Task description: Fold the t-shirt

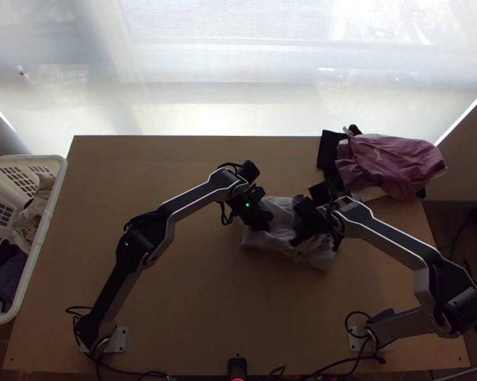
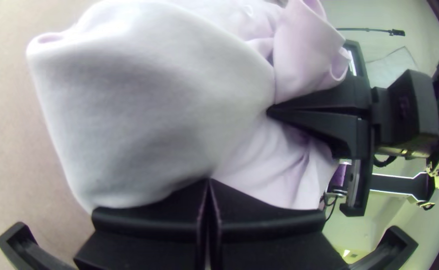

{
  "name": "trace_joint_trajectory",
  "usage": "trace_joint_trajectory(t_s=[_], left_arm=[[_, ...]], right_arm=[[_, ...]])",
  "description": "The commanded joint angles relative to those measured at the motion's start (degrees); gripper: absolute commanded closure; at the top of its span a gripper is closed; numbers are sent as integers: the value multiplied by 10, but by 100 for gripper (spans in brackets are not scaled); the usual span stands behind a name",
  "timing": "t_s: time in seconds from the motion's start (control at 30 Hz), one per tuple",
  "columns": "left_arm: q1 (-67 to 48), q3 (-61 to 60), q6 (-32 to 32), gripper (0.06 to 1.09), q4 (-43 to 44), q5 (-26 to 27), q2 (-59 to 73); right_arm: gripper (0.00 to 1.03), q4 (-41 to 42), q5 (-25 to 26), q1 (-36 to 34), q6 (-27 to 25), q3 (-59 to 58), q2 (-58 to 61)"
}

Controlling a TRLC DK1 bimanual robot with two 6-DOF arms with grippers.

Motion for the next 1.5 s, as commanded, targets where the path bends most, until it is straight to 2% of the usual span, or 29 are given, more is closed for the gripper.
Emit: trace_joint_trajectory(t_s=[0.0, 0.1, 0.3, 0.5, 0.67, 0.8, 0.87, 0.97, 1.0, 1.07, 1.1, 1.13, 1.17, 1.23, 1.3, 1.47], left_arm=[[-7, 6, 7, 105, -3, -31, 9], [-7, 8, 12, 105, -3, -32, 8], [-10, 12, 14, 105, -3, -32, 7], [-15, 38, 16, 105, -5, -32, 11], [-21, 95, 29, 105, -32, -30, -13], [-22, 100, 34, 104, -45, -20, -64], [-24, 100, 45, 93, -64, 6, -92], [-29, 99, 61, 63, -80, 41, -133], [-29, 99, 63, 50, -83, 42, -146], [-22, 99, 64, 27, -85, 41, -167], [-14, 99, 64, 20, -85, 42, -176], [-4, 99, 63, 13, -86, 41, -184], [5, 98, 64, 11, -89, 41, -192], [27, 92, 65, 11, -92, 39, -206], [51, 85, 73, 11, -94, 37, -222], [106, 77, 90, 11, -98, 0, -259]], right_arm=[[100, 16, 16, -84, -47, -79, -39], [100, 3, 16, -128, -73, -111, -89], [100, -80, 16, -207, -118, -128, -221], [100, -150, 16, -264, -147, -122, -304], [100, -177, 15, -259, -134, -63, -317], [100, -195, 15, -207, -118, -30, -309], [100, -195, 15, -175, -103, -27, -304], [100, -195, 16, -110, -76, -21, -292], [93, -195, 16, -89, -64, -18, -287], [74, -195, 16, -50, -41, -10, -274], [61, -195, 16, -32, -28, -7, -269], [43, -195, 22, -13, -19, -7, -263], [32, -195, 35, 10, -9, -6, -254], [19, -195, 51, 57, 3, -5, -245], [13, -192, 62, 101, 13, -4, -237], [5, -169, 131, 199, 32, -19, -201]])
